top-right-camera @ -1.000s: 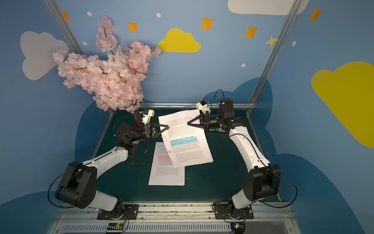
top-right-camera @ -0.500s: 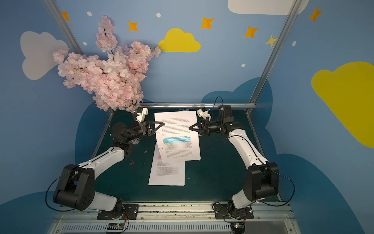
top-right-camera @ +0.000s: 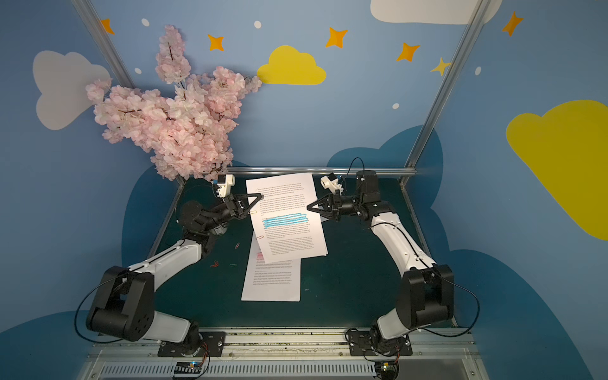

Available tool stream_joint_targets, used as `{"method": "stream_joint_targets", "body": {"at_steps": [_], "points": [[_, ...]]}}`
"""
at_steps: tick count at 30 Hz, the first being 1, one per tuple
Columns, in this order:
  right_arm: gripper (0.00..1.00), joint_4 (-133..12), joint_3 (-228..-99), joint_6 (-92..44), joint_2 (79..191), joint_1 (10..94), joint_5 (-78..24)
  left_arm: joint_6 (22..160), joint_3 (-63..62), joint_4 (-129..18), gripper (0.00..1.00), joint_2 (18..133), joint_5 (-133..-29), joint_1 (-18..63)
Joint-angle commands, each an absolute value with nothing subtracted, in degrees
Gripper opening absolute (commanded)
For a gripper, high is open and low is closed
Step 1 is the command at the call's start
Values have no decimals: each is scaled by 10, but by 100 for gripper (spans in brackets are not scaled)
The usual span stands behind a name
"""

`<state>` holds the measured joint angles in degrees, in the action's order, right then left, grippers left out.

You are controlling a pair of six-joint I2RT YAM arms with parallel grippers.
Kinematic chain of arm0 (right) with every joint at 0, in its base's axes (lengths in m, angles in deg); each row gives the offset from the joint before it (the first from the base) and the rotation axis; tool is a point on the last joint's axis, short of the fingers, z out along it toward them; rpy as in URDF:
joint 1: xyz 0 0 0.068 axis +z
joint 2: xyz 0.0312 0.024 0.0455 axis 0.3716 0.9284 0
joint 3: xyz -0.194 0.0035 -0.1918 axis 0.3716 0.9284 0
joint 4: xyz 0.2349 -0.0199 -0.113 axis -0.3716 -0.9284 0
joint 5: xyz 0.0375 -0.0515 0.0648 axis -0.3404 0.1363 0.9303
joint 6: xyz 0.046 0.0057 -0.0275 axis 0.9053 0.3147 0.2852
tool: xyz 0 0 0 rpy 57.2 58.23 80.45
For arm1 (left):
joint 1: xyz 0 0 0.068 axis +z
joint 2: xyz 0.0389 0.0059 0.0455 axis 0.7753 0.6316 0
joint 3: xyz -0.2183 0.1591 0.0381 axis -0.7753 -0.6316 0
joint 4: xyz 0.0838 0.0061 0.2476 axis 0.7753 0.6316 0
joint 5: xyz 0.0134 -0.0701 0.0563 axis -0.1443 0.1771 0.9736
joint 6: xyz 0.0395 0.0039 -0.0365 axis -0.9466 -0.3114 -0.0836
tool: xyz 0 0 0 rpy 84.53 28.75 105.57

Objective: Unclip the paperclips from the documents
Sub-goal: Adjust the document.

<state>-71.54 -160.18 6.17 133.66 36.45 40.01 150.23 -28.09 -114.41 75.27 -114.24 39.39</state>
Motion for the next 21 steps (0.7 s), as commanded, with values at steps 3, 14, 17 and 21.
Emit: {"method": "stream_joint_targets", "body": {"at_steps": [3,14,17,21], "points": [[13,-691,-1583,74,1314,369,410,1510,-280,-1172,3,753,-1106,404],[0,-681,-1598,80,1306,371,399,1508,-266,-1138,26,759,-1148,395],[0,-682,-1603,80,1305,368,397,1511,-271,-1132,37,755,-1159,396],[0,-683,-1605,79,1303,359,395,1509,-282,-1119,38,743,-1172,398]]}}
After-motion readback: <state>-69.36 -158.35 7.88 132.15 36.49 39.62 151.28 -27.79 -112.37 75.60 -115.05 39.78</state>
